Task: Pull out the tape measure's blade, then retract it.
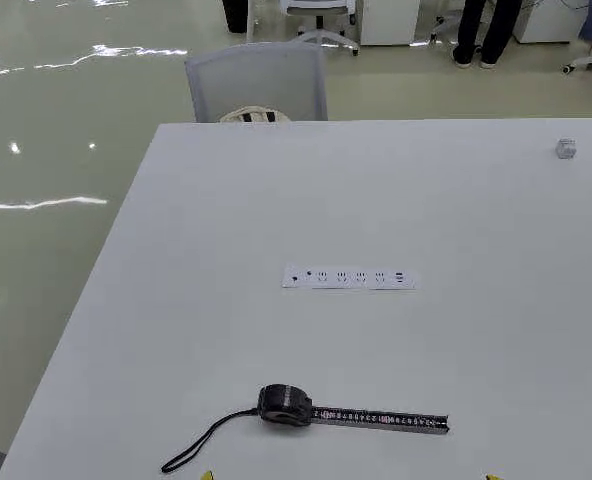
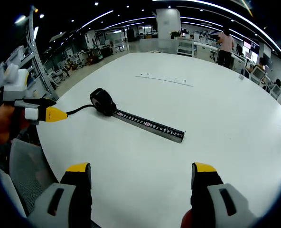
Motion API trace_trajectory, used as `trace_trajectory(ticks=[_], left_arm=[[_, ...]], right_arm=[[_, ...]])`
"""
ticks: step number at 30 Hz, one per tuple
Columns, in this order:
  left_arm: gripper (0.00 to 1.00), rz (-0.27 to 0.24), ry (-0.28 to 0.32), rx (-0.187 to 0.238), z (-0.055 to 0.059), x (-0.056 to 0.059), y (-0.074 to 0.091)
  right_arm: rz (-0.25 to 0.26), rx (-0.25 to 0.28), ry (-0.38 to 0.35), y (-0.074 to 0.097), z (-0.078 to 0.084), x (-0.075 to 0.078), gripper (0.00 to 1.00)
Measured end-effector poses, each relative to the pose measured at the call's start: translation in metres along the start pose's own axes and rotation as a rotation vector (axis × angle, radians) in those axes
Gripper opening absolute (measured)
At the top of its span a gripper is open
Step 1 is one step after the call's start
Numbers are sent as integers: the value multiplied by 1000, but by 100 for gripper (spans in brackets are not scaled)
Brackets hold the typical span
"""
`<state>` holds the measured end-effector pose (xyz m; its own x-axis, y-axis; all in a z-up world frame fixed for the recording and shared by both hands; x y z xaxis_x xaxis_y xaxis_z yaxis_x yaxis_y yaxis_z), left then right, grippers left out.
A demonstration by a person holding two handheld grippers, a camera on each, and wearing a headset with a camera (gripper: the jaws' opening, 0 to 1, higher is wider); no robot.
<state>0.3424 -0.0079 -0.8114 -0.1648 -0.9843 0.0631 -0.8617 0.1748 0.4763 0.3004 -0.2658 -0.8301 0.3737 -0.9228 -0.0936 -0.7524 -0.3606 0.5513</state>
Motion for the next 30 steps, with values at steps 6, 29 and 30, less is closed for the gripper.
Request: trace_trajectory(ticks=[6, 29, 30], left_arm=[[92, -12, -1, 5, 0, 4, -9], [88, -42, 13, 2, -6, 8, -37], [88, -42, 9, 1, -6, 8, -39]], right_arm=[[-22, -10, 13, -6, 4, 9, 88], [-104, -36, 91, -37, 3, 26, 86], [-107, -38, 98, -38, 3, 27, 86]])
Point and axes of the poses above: the centre of the closed fingertips' face, and the gripper's own axes: y roughly backward along the fingers, x roughly to its right, z roughly out of its underside, the point moved 2 cm from there along y, roughly backward along the fingers, and after that the axes turned 15 degrees about x, right-handed, at the moved point
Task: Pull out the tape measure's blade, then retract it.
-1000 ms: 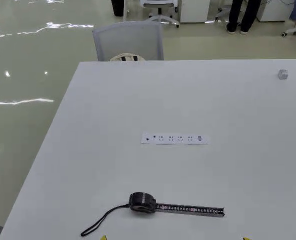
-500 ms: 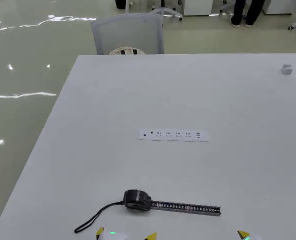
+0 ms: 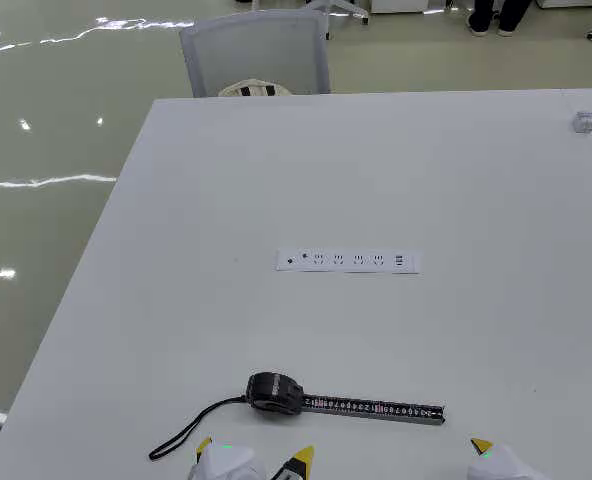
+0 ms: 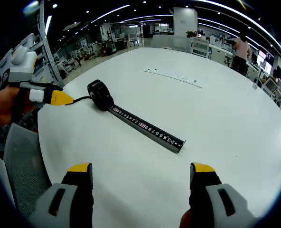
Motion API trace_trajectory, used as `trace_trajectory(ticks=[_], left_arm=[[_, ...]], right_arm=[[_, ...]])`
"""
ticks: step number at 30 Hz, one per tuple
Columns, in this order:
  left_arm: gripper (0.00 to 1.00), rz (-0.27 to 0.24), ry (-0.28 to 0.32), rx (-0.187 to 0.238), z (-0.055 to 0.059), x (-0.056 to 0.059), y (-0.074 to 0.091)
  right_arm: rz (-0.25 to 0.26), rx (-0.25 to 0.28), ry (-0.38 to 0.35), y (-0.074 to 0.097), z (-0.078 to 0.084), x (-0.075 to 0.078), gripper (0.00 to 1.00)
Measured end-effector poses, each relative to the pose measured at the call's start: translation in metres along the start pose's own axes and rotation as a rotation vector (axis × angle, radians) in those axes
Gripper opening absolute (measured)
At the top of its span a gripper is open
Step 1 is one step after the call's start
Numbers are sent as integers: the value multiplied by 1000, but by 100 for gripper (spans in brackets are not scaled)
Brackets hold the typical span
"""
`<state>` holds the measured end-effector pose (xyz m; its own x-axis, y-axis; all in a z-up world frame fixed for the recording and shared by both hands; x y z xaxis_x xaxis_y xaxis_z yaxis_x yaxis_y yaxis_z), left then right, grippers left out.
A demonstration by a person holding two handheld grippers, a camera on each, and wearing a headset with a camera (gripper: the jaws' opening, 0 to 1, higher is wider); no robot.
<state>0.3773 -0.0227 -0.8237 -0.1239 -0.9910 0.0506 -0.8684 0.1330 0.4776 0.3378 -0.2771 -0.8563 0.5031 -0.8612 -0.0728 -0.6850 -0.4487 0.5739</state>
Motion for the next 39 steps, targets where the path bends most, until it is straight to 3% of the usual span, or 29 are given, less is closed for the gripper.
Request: trace_trajectory(ticks=[13, 32, 39], left_arm=[[87, 2, 6, -11, 2, 1, -17], [85, -8, 17, -30, 5, 4, -41], [84, -7, 21, -33, 5, 5, -51]], right_arm=[[-83, -38, 106, -17, 1, 11, 82], [-149, -73, 190, -36, 0, 37, 80], [-179, -88, 235, -41, 3, 43, 73]])
Point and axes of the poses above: the centre of the closed fingertips' face, and the gripper's own axes: y roughly backward along the fingers, x roughly to its right, z roughly out of its underside, the point moved 2 cm from there along y, roughly backward along the fingers, and after that the axes turned 15 degrees about x, right-handed, at the moved point
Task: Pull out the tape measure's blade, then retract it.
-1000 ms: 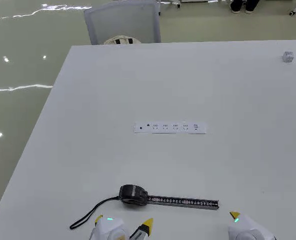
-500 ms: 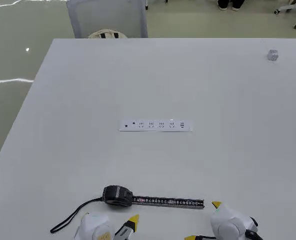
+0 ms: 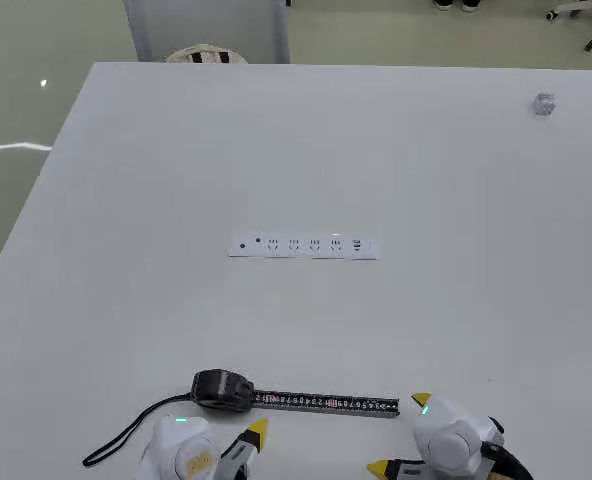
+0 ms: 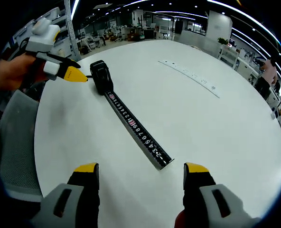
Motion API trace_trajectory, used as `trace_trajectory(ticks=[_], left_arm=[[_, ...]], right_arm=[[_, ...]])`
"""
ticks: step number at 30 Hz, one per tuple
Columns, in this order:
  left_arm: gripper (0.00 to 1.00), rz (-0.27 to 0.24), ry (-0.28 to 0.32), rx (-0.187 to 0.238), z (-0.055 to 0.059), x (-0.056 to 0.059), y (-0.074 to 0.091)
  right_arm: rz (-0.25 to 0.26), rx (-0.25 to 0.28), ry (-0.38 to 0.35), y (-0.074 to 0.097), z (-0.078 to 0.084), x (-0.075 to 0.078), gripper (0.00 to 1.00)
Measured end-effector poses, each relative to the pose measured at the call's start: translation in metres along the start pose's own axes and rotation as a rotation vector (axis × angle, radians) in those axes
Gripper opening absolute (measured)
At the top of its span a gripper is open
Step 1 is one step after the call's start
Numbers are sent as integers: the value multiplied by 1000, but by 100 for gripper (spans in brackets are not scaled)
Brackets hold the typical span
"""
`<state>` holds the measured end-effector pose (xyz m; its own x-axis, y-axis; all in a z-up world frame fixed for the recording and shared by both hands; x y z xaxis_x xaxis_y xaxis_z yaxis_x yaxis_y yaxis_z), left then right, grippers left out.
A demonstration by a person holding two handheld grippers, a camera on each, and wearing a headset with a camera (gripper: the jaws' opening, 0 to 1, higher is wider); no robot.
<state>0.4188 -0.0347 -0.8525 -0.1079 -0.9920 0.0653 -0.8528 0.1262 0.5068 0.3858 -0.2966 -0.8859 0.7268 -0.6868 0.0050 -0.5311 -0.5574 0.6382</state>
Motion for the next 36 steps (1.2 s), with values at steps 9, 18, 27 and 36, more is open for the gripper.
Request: trace_trajectory(ticks=[9, 18, 27, 36], left_arm=[[83, 1, 1, -1, 0, -1, -5], [81, -2, 6, -3, -3, -4, -21], [79, -5, 14, -8, -2, -3, -29], [79, -7, 27, -22, 3, 0, -36]], right_arm=[[-17, -13, 18, -4, 2, 5, 71], [-97, -51, 149, -16, 1, 21, 63], [-162, -68, 242, -20, 2, 32, 54], [-243, -106, 299, -24, 8, 38, 51]])
Point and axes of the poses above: the centre of the closed fingertips' face, and the gripper's own axes: y roughly backward along the fingers, x roughly to its right, z roughly out of its underside, the point moved 2 cm from there along y, roughly backward along the fingers, and after that the axes turned 15 degrees about x, right-handed, at the moved point
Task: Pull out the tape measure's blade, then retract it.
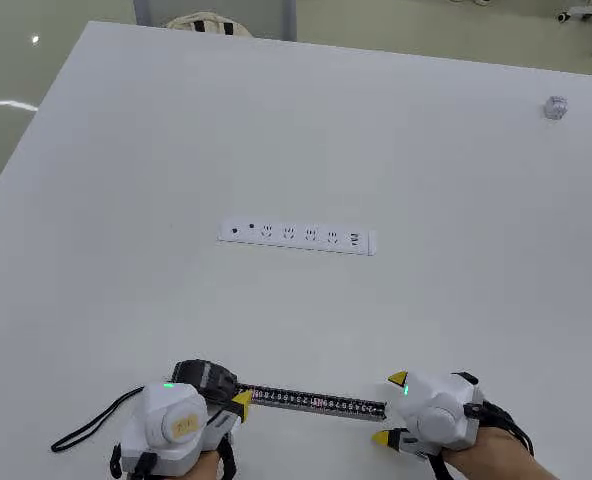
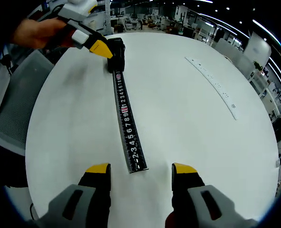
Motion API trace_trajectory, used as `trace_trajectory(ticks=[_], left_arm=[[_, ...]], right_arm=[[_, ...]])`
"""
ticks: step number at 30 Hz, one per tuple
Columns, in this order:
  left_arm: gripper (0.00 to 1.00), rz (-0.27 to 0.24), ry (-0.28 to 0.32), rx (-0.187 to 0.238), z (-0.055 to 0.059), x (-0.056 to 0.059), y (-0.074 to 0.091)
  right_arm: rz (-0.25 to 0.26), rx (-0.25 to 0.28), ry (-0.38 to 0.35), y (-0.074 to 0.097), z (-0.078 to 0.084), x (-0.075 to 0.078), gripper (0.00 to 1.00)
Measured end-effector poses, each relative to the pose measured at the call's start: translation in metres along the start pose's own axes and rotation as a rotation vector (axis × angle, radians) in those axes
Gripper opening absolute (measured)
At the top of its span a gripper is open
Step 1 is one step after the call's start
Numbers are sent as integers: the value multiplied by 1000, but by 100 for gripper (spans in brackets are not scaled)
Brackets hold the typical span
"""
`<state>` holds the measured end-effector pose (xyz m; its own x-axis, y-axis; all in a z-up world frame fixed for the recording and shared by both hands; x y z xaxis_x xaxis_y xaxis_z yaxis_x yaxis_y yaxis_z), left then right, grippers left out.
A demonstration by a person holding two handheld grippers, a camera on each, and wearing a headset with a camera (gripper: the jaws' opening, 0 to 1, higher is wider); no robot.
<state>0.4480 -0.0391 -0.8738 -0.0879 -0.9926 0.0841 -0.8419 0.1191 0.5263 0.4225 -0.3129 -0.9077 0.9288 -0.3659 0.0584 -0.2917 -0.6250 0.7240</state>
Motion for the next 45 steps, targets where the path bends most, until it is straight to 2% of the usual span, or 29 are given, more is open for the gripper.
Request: trace_trajectory(ticks=[9, 19, 31, 45], left_arm=[[77, -7, 10, -2, 1, 0, -6], [74, -7, 15, -6, 3, 0, -13], [72, -4, 20, -12, 6, 0, -19], [69, -12, 21, -20, 13, -5, -25]], right_arm=[[-80, -19, 93, -1, 3, 5, 39], [-140, -38, 119, -6, 7, 5, 33], [-182, -49, 147, -7, 7, 3, 27], [-234, -61, 178, -8, 7, -3, 19]])
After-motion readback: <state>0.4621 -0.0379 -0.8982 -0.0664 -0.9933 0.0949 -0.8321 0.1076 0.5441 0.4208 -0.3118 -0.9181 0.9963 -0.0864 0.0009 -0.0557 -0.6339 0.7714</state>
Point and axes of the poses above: the centre of the closed fingertips' face, and the gripper's own axes: y roughly backward along the fingers, x roughly to its right, z roughly out of its underside, the point moved 2 cm from there along y, roughly backward along the fingers, and after that the axes turned 15 degrees about x, right-handed, at the moved point
